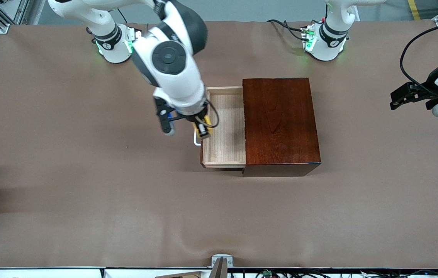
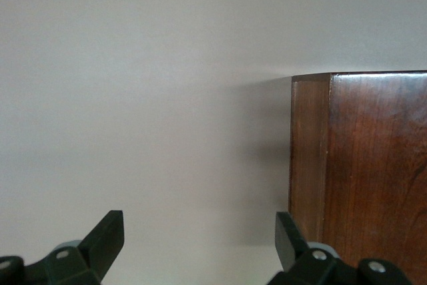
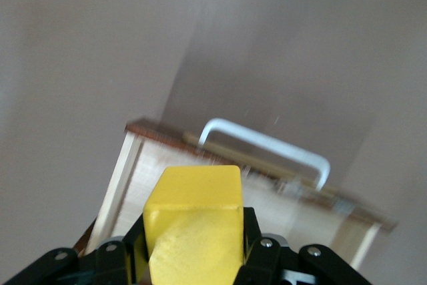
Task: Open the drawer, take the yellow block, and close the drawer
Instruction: 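Grasp the yellow cube with the right gripper and lift it out, then carry the cube away with the right gripper while the left gripper reaches the drawer, then lower the yellow cube onto the table and open the right gripper, then push the drawer into the box with the left gripper while the right gripper withdraws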
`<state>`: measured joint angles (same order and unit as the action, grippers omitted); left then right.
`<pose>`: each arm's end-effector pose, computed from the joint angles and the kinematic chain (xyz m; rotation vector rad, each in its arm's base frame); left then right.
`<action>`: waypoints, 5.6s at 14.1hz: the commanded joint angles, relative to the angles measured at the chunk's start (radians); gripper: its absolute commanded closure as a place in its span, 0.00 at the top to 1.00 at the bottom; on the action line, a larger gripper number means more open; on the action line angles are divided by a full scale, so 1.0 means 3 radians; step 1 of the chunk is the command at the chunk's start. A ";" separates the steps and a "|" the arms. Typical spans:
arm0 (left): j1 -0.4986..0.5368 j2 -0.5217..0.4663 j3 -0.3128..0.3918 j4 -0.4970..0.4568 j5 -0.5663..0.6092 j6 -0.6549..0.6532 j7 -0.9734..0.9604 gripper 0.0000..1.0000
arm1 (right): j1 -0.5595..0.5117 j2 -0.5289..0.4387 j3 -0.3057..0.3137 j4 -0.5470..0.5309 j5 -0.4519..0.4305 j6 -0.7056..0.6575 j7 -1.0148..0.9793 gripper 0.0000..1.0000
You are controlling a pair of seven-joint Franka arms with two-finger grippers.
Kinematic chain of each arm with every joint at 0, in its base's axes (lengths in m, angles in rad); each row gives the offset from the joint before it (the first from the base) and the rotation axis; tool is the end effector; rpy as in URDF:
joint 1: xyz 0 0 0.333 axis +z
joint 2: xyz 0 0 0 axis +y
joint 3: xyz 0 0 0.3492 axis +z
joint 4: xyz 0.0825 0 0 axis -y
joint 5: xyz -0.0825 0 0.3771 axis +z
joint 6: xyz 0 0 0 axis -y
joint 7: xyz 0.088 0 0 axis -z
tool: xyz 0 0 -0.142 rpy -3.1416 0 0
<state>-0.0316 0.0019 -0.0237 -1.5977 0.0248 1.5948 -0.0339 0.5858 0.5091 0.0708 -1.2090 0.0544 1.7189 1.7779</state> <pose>0.5492 -0.0269 0.6113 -3.1165 0.0344 0.0058 0.5694 0.4330 0.4831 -2.6168 1.6741 0.1276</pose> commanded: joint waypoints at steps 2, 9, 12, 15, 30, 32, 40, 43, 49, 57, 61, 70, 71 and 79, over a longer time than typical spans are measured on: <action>-0.0007 0.0055 -0.0013 0.0064 -0.0042 -0.0014 0.0021 1.00 | -0.0412 -0.0239 0.0030 -0.0279 0.0003 -0.0248 -0.1290 0.00; -0.0053 0.0055 -0.0197 0.0090 -0.0057 -0.0049 -0.0222 1.00 | -0.1358 -0.0771 0.0025 -0.1460 0.0003 0.0298 -0.3724 0.00; -0.0074 0.0126 -0.0421 0.0090 -0.0083 -0.0049 -0.1009 1.00 | -0.1670 -0.0736 0.0025 -0.1752 0.0003 0.0660 -0.4523 0.00; -0.0089 0.0259 -0.0829 0.0100 -0.0083 -0.0049 -0.1771 1.00 | -0.1809 -0.0731 0.0025 -0.2314 0.0003 0.1335 -0.5076 0.00; -0.1515 0.1557 -0.1261 0.1041 -0.0062 0.0557 -0.4856 1.00 | -0.1799 -0.0046 0.0045 -0.2638 0.0207 0.2508 -0.5522 0.00; -0.1658 0.1742 -0.1240 0.1056 -0.0062 0.1002 -0.5177 1.00 | -0.1804 0.0031 0.0045 -0.2470 0.0207 0.2477 -0.5533 0.00; -0.1771 0.2136 -0.1250 0.1132 -0.0123 0.1551 -0.6548 1.00 | -0.1830 0.0481 0.0035 -0.1590 0.0197 0.1802 -0.5502 0.00; -0.1782 0.2233 -0.1240 0.1138 -0.0154 0.1688 -0.7431 1.00 | -0.1809 0.0568 0.0035 -0.1559 0.0197 0.1828 -0.5472 0.00; -0.2026 0.2479 -0.1083 0.1133 -0.0139 0.2185 -0.8226 1.00 | -0.1804 0.0624 0.0030 -0.1452 0.0177 0.1858 -0.5318 0.00; -0.2503 0.2474 -0.0575 0.1087 0.0229 0.1940 -0.8155 1.00 | -0.1804 0.0665 0.0020 -0.1426 0.0166 0.1992 -0.5252 1.00; -0.2446 0.2448 -0.0575 0.1092 0.0188 0.1552 -0.8068 1.00 | -0.1860 0.0477 0.0015 -0.1467 0.0161 0.1788 -0.5205 1.00; -0.2462 0.2366 -0.0565 0.1092 0.0239 0.0953 -0.8083 1.00 | -0.2198 -0.1000 -0.0047 -0.2233 0.0059 0.1139 -0.5527 1.00; -0.2462 0.2366 -0.0565 0.1092 0.0280 0.0907 -0.8083 1.00 | -0.2228 -0.1108 -0.0052 -0.2213 0.0029 0.0925 -0.5528 1.00; -0.2436 0.2412 -0.0514 0.1067 0.0362 0.0795 -0.8083 1.00 | -0.2321 -0.1855 -0.0042 -0.2061 -0.0202 0.0045 -0.5538 1.00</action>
<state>-0.7746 0.7430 -0.1949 -1.2404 0.0783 1.9916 -2.4685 -0.0903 0.0063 0.0422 -1.8201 0.0164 1.7753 0.1268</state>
